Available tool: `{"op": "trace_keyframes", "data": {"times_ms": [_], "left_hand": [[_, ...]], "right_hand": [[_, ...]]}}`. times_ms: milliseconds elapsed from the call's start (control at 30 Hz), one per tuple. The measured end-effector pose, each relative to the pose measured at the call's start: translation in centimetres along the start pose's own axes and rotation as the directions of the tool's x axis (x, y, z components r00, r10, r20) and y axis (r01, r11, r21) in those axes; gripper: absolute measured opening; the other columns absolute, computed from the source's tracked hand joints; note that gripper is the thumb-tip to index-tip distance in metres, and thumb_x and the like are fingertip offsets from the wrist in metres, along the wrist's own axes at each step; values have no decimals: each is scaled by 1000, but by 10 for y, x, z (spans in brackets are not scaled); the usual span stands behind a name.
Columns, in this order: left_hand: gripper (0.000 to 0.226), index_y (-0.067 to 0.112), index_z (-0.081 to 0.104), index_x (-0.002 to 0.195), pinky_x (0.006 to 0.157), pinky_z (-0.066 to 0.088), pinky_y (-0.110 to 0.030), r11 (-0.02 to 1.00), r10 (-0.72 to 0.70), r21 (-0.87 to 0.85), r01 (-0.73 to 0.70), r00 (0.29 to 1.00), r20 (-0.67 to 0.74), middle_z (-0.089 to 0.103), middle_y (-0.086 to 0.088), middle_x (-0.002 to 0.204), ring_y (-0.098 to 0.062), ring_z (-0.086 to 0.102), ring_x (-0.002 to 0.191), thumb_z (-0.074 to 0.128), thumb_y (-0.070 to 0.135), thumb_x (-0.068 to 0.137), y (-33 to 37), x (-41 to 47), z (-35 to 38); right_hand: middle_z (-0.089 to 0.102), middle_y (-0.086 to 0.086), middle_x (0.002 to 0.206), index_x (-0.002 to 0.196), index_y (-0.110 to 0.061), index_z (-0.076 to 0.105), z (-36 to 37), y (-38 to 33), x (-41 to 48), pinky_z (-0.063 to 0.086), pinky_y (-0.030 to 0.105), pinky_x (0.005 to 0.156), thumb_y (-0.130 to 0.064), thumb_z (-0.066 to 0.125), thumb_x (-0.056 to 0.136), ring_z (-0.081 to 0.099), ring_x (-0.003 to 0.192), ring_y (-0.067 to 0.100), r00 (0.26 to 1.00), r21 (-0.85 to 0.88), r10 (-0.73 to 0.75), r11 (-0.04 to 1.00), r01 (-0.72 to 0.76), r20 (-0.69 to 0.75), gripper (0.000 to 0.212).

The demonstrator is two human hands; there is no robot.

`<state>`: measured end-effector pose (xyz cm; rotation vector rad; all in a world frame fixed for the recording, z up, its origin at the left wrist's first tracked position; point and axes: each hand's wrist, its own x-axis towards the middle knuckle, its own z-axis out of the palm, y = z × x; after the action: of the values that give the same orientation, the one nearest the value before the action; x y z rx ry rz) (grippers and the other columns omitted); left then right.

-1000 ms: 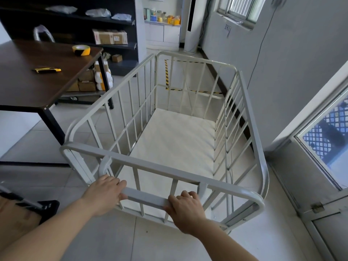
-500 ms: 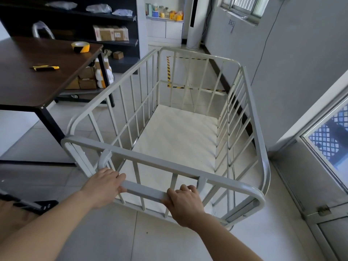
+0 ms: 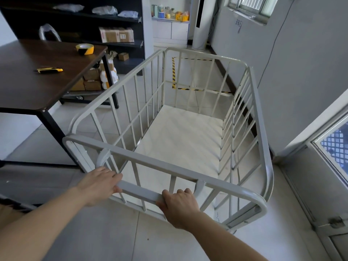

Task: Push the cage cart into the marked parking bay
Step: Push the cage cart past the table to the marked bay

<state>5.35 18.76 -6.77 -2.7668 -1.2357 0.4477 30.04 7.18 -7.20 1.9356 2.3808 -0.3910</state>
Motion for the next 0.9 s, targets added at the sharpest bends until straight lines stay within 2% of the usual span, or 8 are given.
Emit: {"op": "trace_keyframes", "data": {"times_ms": [100,233,367,533,667,733,800,900], "left_hand": [[35,24,44,108,96,29,-25,1000,16,4,-17,998,62,56,7,109,-14,48,104,30,53,96,-12,7,0],[34,26,44,105,96,30,-25,999,44,6,-44,997,71,56,9,107,-13,48,103,31,56,95,-36,15,1],[35,25,43,103,96,30,-26,997,79,12,-81,994,81,58,8,107,-14,50,104,30,57,94,-66,24,1],[36,27,43,107,97,30,-27,993,118,13,-119,990,76,57,9,110,-13,50,105,29,58,94,-121,39,8],[37,27,43,112,101,29,-28,989,132,55,-136,989,71,56,9,113,-13,50,108,27,56,95,-166,55,15],[38,26,43,113,101,28,-28,989,132,60,-135,990,54,56,8,114,-14,49,109,27,55,96,-184,65,19],[38,24,44,112,101,28,-29,988,139,64,-141,990,35,56,6,114,-15,49,109,26,54,96,-197,75,23],[37,23,43,109,101,28,-29,987,153,50,-154,988,8,55,5,111,-16,49,107,27,53,96,-208,91,24]], "right_hand": [[47,8,77,90,-19,33,-2,-5,9,24,41,73,-46,20,100,38,72,33,1000,-2,18,1000,-18,15,32],[48,8,77,90,-19,33,-5,-17,26,23,40,72,-47,20,100,38,72,33,999,-6,42,999,-42,16,33],[62,13,88,92,-19,32,-7,-35,51,23,39,73,-48,19,100,37,73,32,996,-17,88,996,-88,11,33],[64,15,94,90,-19,33,-11,-67,96,22,39,73,-47,21,99,35,75,32,989,6,145,989,-145,-25,32],[63,14,89,88,-19,36,-10,-86,137,24,41,71,-52,18,98,36,74,30,985,23,139,990,-137,-106,39],[63,12,85,87,-20,35,-10,-89,155,25,41,69,-59,6,94,38,73,29,984,9,109,994,-109,-142,50],[58,9,78,87,-20,33,-11,-88,170,25,40,66,-62,-5,83,38,71,29,983,7,84,996,-84,-162,57],[49,7,71,87,-21,33,-15,-80,188,26,39,61,-61,-6,80,39,67,29,979,17,60,998,-58,-196,57]]}}
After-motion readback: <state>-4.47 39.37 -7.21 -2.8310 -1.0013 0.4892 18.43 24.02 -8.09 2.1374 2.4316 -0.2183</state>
